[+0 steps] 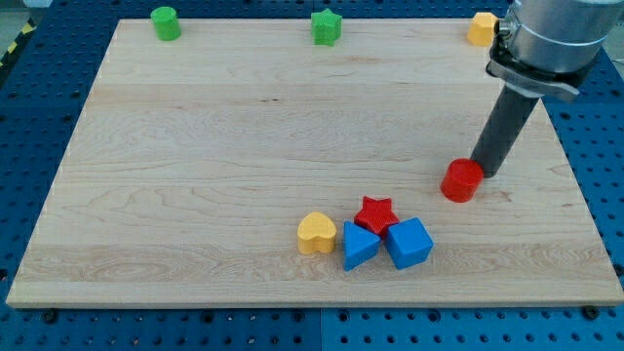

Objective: Push green circle closer to the red star

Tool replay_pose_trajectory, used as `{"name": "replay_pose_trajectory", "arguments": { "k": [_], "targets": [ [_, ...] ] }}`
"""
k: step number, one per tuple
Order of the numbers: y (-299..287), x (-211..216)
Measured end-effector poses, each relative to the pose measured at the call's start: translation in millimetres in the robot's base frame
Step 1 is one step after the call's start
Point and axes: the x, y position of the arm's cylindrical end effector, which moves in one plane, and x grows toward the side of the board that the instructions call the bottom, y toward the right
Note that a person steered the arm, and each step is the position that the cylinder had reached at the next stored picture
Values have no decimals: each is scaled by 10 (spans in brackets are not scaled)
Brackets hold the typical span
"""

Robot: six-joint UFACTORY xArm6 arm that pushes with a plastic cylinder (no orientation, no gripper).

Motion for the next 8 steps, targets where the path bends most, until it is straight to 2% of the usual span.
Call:
{"name": "replay_pose_trajectory", "arguments": {
  "k": [1, 2, 3, 4, 5, 6, 8],
  "targets": [
    [-187, 289],
    [-362, 397],
    [-381, -15],
    [-1088, -228],
    [-2154, -228],
    [-2975, -228],
    [-3042, -228]
  ]
}}
